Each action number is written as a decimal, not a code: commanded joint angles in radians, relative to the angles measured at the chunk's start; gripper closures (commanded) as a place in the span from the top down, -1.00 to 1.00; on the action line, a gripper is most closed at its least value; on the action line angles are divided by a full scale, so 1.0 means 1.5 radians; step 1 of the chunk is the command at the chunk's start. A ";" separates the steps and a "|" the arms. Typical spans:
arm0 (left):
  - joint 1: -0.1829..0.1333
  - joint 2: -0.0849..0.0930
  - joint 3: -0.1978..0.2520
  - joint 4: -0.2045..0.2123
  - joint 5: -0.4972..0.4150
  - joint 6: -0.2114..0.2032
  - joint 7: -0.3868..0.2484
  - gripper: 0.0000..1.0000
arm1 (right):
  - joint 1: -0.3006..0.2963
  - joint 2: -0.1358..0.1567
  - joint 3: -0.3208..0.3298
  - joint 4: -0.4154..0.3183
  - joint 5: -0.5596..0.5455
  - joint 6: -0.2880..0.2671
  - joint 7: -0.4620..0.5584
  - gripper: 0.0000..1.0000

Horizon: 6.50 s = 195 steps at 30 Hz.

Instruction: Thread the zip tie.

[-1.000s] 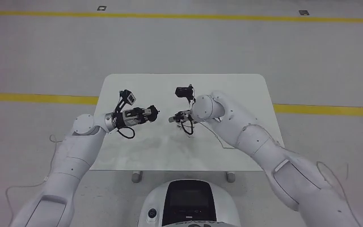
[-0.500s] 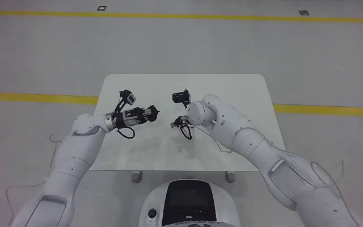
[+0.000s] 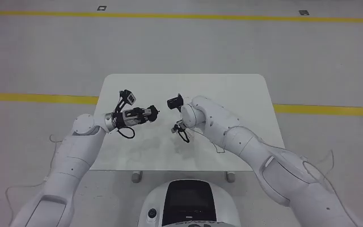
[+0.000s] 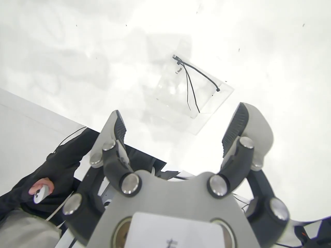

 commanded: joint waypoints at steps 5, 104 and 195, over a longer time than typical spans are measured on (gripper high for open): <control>0.000 0.000 0.000 0.000 0.000 0.000 0.000 -1.00 | -0.007 -0.002 -0.019 0.007 -0.045 -0.035 0.027 1.00; 0.000 0.000 0.000 0.000 0.000 0.000 0.000 -1.00 | -0.001 -0.167 0.016 0.320 -0.139 -0.155 -0.081 -0.72; 0.000 0.000 0.000 0.000 0.000 0.000 0.000 -1.00 | 0.005 -0.215 0.081 0.401 -0.208 -0.172 -0.082 -0.90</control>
